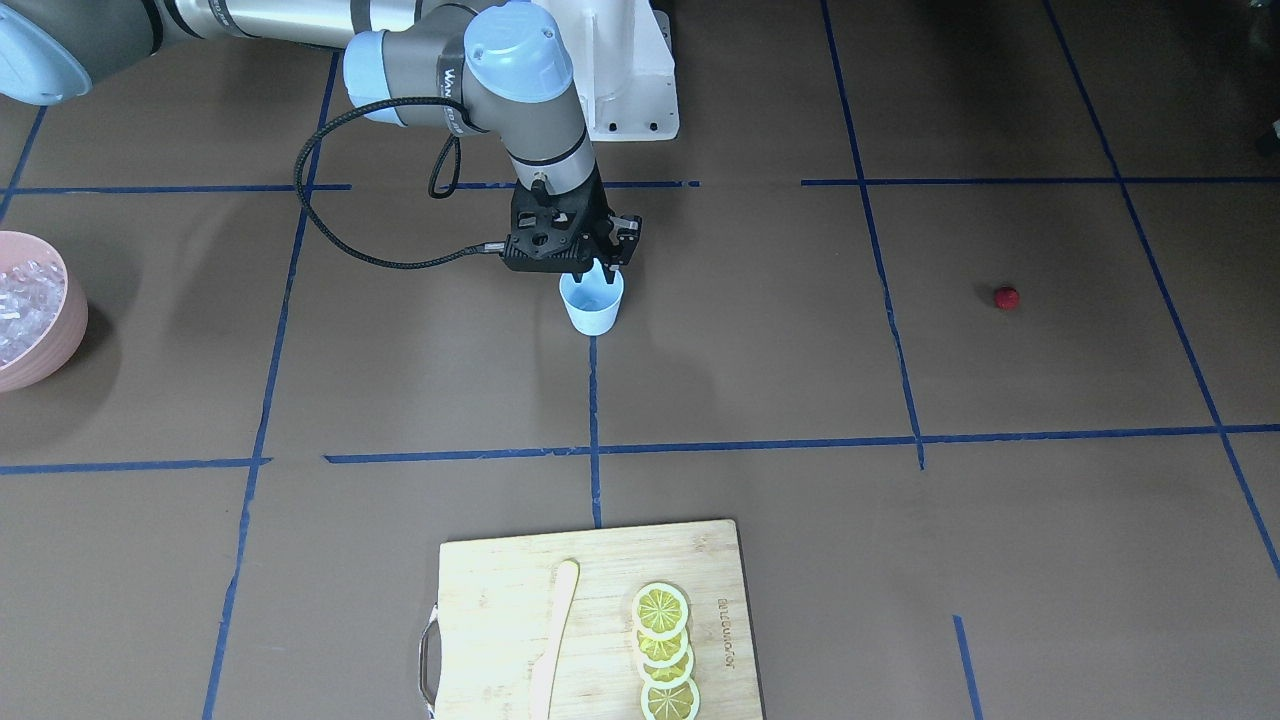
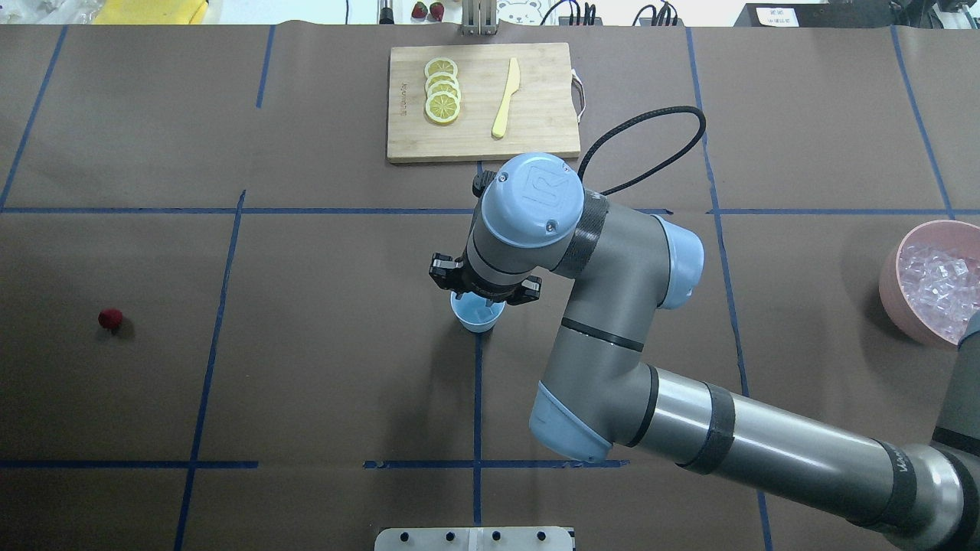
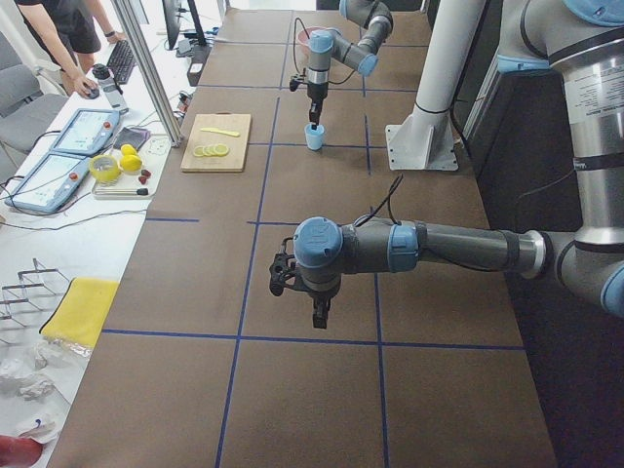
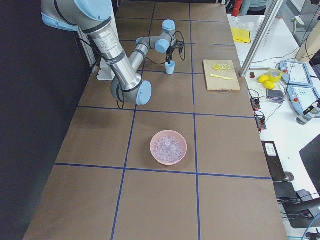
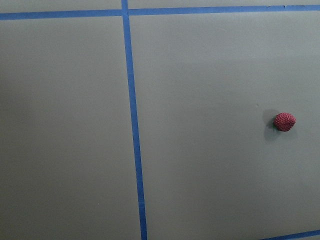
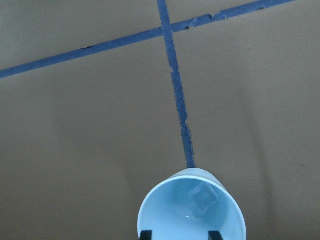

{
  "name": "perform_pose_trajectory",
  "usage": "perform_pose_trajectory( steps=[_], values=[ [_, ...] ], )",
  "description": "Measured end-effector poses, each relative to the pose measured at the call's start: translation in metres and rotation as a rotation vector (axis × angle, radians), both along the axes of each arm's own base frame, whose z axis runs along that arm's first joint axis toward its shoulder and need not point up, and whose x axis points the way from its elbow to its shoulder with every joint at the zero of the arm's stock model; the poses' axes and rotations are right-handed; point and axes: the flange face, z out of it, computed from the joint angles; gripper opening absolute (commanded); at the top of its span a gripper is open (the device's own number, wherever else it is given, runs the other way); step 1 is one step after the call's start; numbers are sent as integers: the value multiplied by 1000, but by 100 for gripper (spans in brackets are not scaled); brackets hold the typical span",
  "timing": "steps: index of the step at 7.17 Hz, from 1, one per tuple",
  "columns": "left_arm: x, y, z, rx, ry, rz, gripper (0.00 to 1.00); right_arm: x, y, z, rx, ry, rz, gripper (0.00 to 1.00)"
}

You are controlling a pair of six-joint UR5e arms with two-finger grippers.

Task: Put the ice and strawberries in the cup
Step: 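Open the right gripper to drop the ice cube into the cup, then move the right gripper back to the pink bowl of ice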

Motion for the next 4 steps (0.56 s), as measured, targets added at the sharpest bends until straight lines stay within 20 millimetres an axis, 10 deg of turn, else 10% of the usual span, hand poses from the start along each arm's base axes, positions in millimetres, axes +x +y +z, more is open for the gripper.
perform_pose_trajectory(
  steps=[4],
  values=[
    [0, 0, 0, 1, -1, -1, 100, 131, -5, 48, -9, -50, 18, 100]
  ],
)
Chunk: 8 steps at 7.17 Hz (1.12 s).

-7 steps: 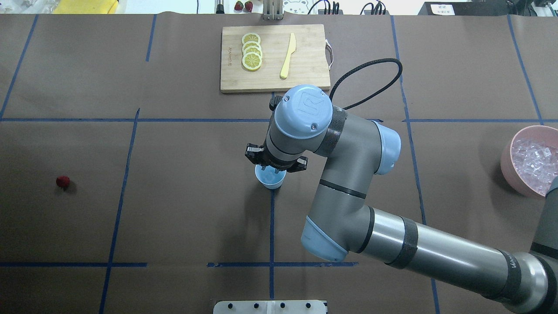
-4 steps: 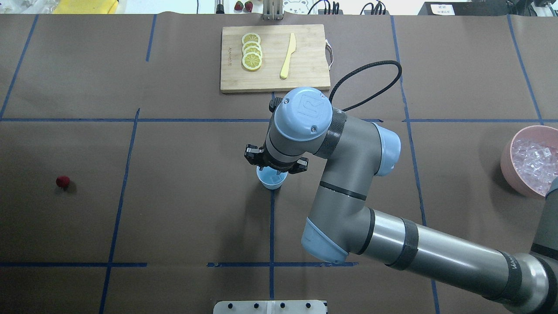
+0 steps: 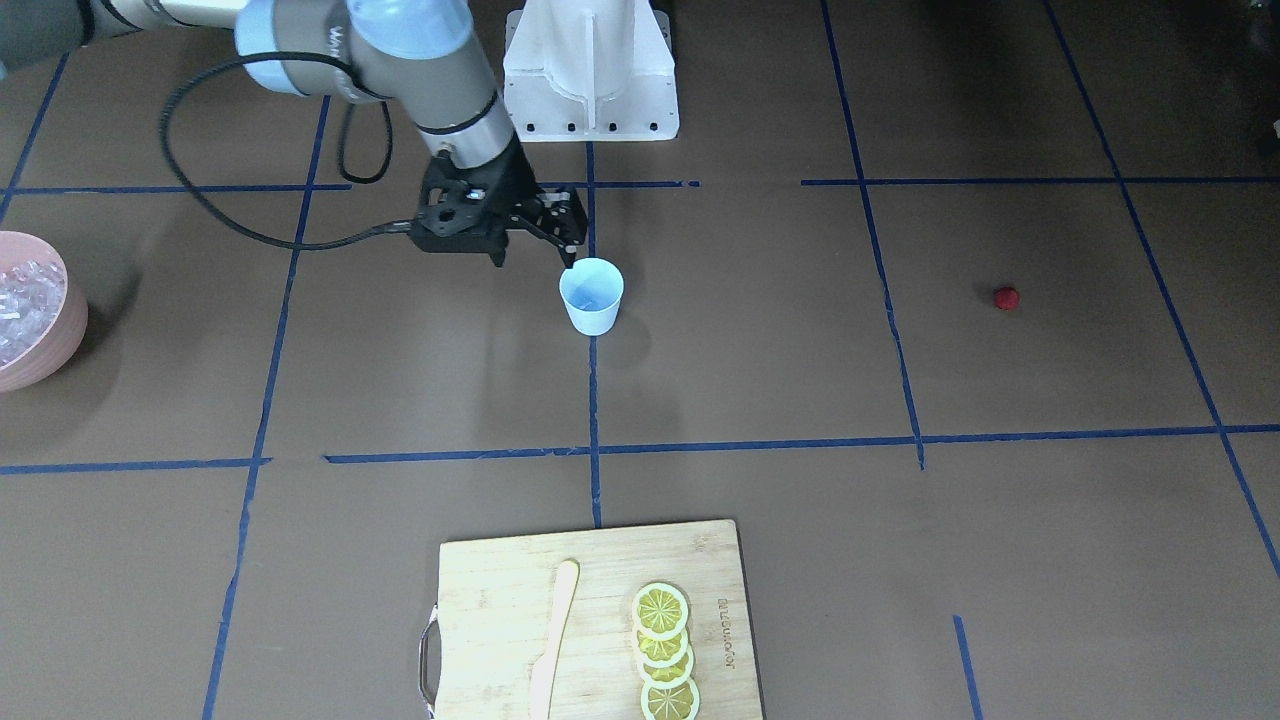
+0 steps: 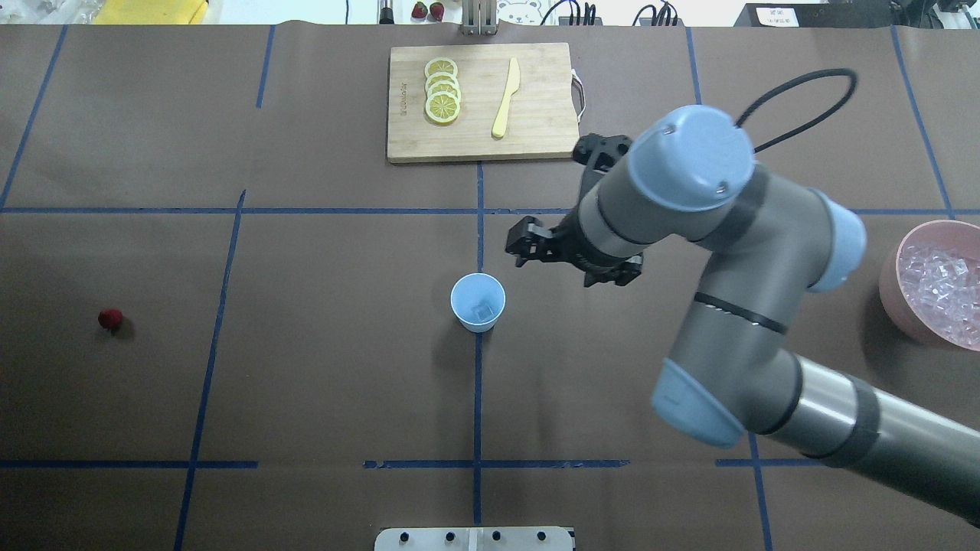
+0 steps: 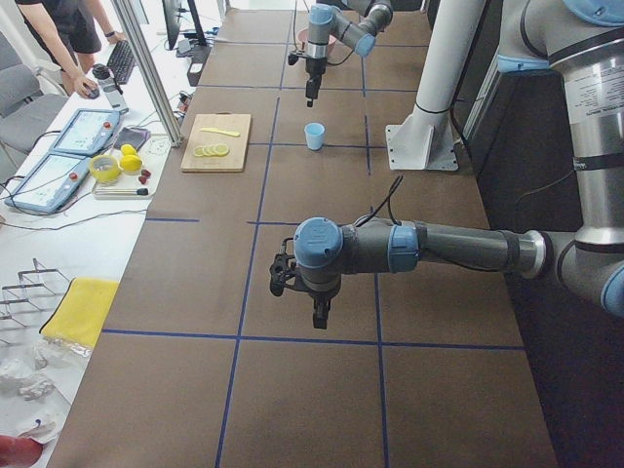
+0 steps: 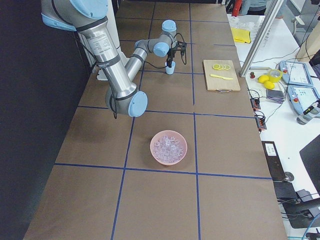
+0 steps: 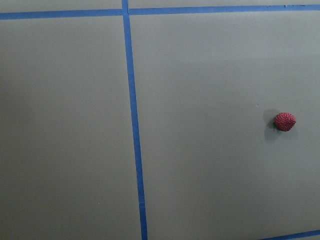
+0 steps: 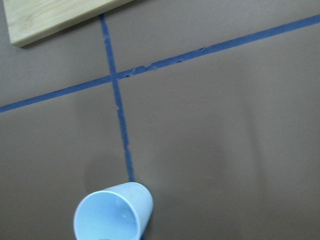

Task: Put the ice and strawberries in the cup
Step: 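Move the right gripper back to the pink bowl of ice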

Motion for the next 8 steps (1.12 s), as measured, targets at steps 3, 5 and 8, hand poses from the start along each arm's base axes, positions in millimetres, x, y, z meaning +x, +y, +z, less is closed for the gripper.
perform_pose_trajectory(
  steps=[3, 5, 8],
  values=[
    [0, -1, -5, 12, -5, 0, 100, 116, -13, 85, 61, 39, -93, 100],
    [-1, -2, -13, 28, -11, 0, 100, 185, -25, 144, 120, 81, -151, 100],
    [-2, -2, -21, 50, -38, 3, 100, 309, -26, 246, 206, 122, -230, 100]
  ],
)
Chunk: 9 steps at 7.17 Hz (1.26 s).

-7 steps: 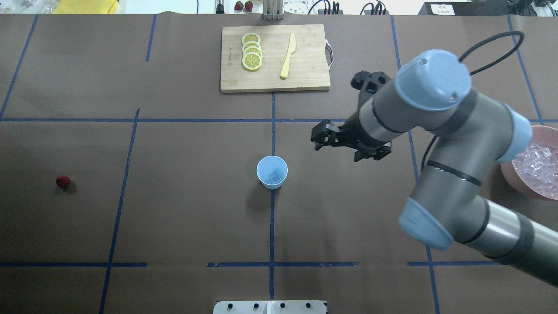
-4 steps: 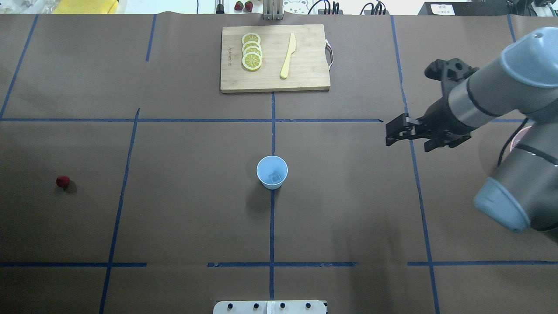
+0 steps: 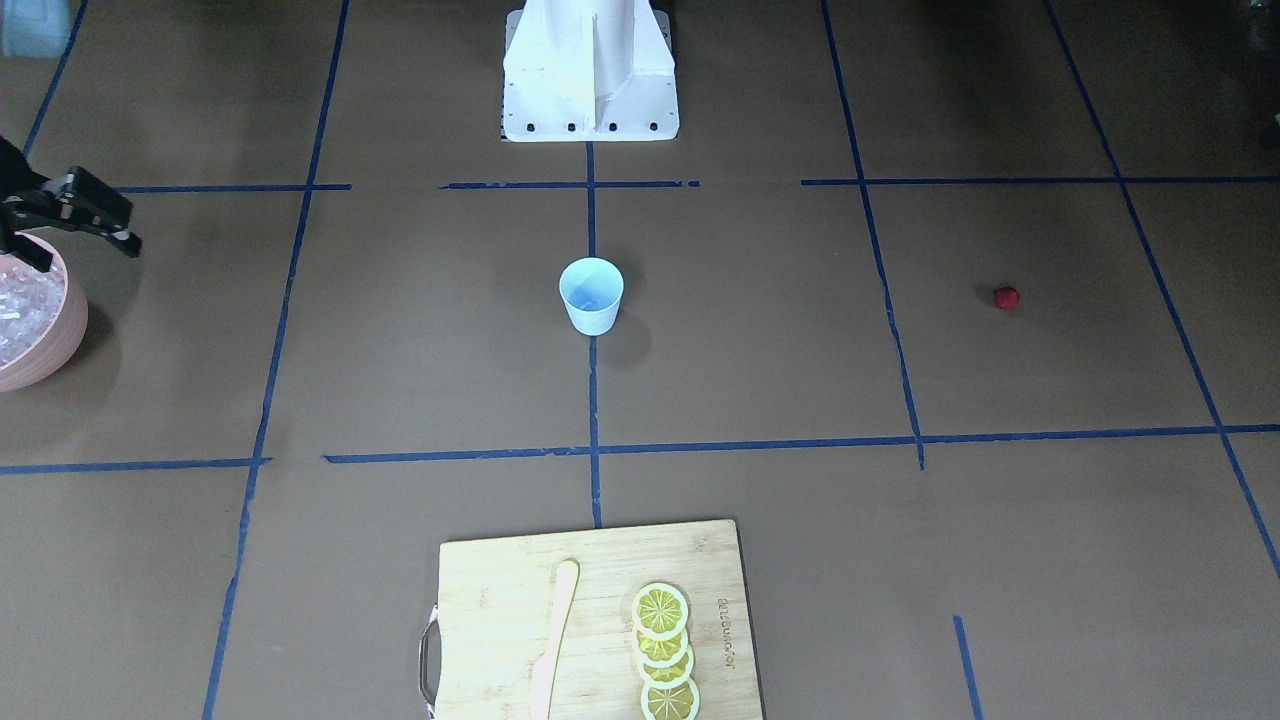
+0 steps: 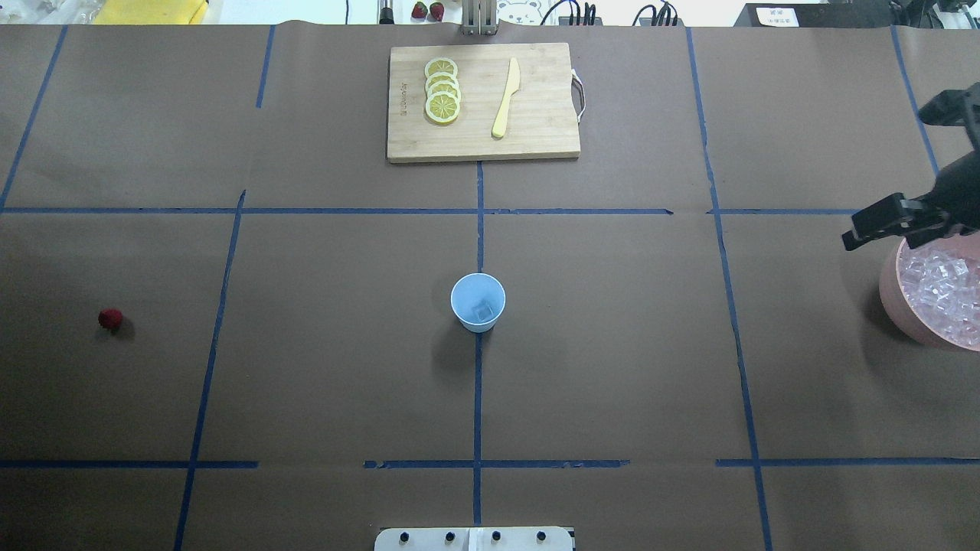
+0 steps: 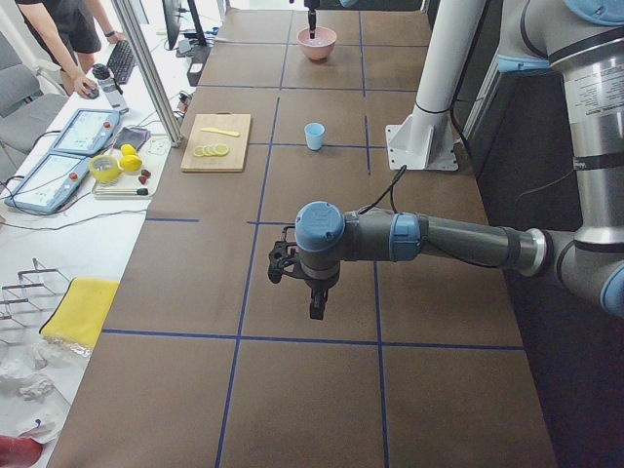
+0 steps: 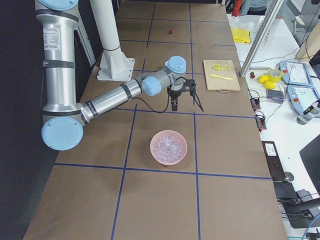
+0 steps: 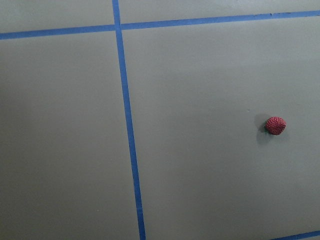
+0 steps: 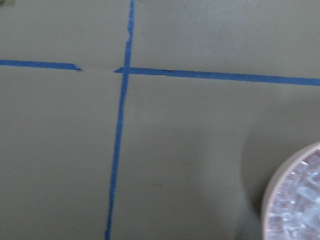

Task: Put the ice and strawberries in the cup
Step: 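Move the right gripper back to the pink bowl of ice, then lower the right gripper into the bowl and grasp another ice cube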

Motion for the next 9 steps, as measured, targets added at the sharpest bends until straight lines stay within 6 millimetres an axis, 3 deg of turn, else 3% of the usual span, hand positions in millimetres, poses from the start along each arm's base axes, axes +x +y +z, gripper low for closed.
perform_pose_trajectory(
  steps=[4, 6, 9],
  values=[
    [-4, 0, 9, -10, -57, 3, 100, 140, 3, 127, 100, 41, -92, 100],
    [-4, 0, 11, -20, -64, 2, 100, 188, 3, 153, 118, 110, -174, 100],
    [-6, 2, 15, -40, -85, 0, 100, 210, 5, 159, 117, 161, -221, 100]
  ],
)
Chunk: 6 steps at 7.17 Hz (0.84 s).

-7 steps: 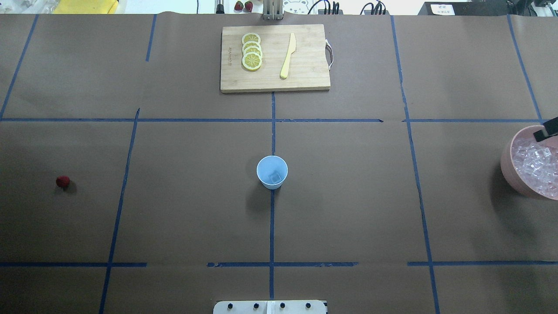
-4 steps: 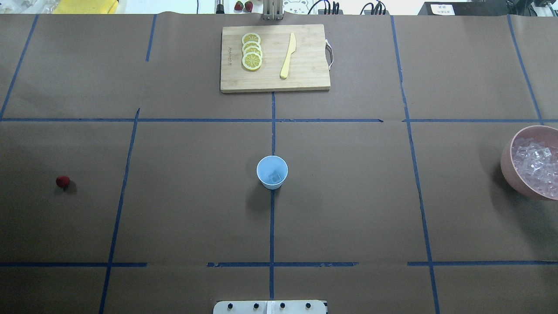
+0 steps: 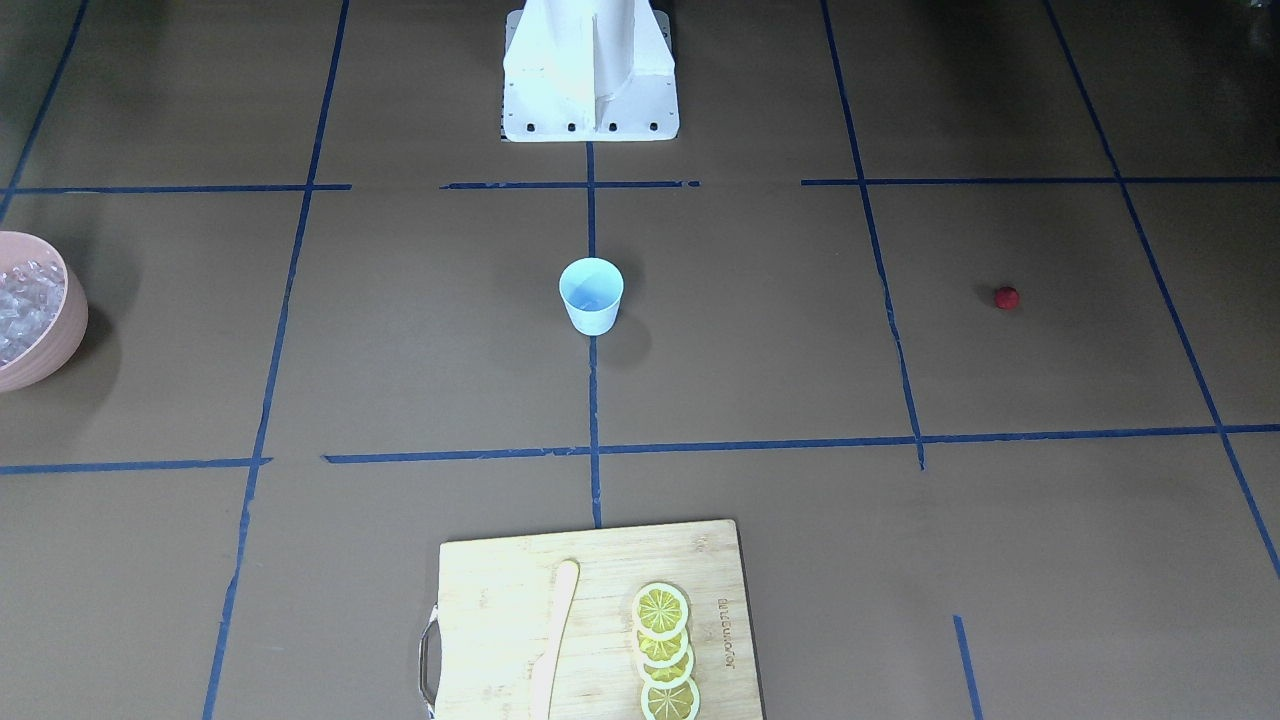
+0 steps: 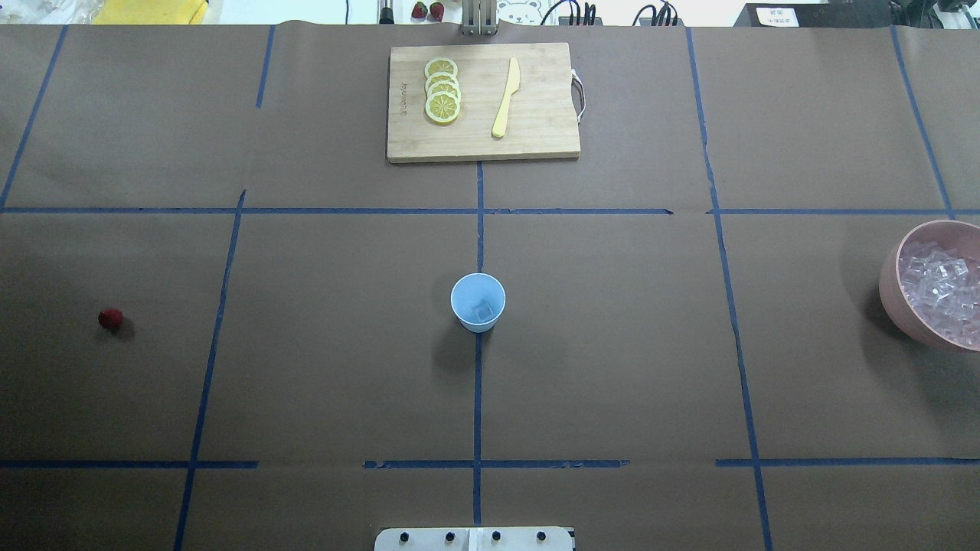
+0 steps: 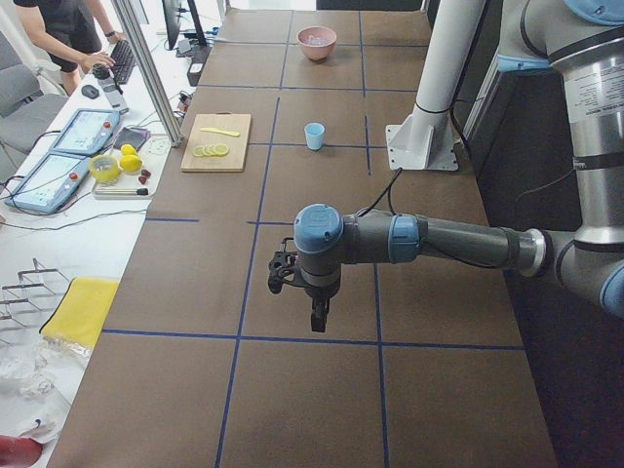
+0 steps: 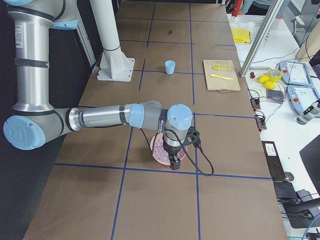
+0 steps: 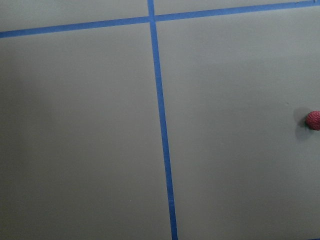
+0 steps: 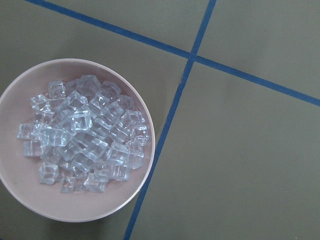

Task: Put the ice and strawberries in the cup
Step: 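Lower the right gripper into the bowl and grasp another ice cube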

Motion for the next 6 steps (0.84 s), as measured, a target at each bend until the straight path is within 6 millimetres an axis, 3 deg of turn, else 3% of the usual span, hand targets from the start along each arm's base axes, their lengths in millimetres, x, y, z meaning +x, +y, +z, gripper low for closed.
perform_pose_trajectory(
  steps=[6],
  values=[
    [0, 7, 4, -32, 3, 3, 100, 2, 3, 1, -6, 6, 2, 100]
  ],
)
